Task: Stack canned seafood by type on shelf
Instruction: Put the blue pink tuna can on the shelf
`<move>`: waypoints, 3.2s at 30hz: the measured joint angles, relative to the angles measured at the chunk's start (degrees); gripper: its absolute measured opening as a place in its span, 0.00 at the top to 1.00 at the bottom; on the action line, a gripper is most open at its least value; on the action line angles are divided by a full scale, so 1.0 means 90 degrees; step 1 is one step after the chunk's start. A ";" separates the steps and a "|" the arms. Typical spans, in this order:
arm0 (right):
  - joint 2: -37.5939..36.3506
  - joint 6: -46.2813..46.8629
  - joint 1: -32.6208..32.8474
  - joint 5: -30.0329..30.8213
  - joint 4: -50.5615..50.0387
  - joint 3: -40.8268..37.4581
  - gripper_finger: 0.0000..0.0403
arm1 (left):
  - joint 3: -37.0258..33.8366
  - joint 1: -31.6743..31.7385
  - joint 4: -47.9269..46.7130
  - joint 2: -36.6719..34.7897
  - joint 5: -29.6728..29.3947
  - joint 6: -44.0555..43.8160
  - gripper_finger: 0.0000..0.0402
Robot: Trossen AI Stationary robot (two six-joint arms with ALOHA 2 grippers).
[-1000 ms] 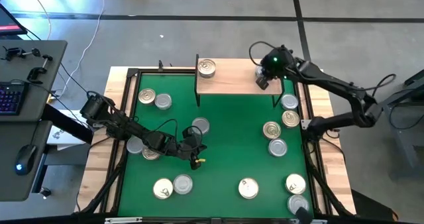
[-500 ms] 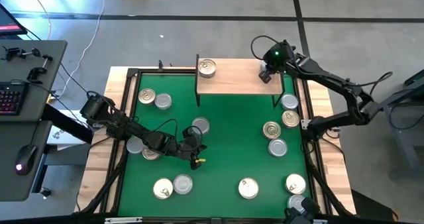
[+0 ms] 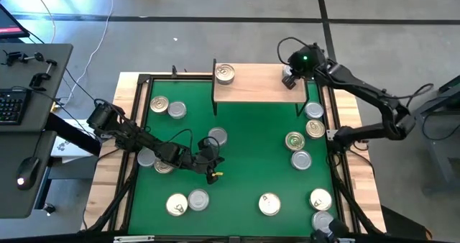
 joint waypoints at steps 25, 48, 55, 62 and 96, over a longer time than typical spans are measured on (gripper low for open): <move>-0.0364 0.2096 0.6120 -0.0750 0.5084 -0.3517 1.00 | 0.0006 -0.0286 -0.1316 -0.0863 -0.0495 0.0320 1.00; 0.0725 0.4342 0.9011 -0.1606 0.5895 -0.3682 0.92 | 0.0005 0.0203 -0.0179 -0.0561 -0.0652 0.0517 1.00; 0.2006 0.4543 0.9336 -0.1818 0.4251 -0.2470 0.99 | 0.0002 0.0015 0.0277 -0.0292 -0.0635 0.0506 1.00; 0.2864 0.3225 0.8901 -0.0670 0.2961 -0.1491 1.00 | 0.0000 -0.0012 0.0466 -0.0211 -0.0634 0.0561 1.00; 0.2657 0.4428 0.7659 0.0573 0.3672 -0.2511 0.95 | 0.0318 0.1147 0.2345 0.0998 0.1070 0.0387 1.00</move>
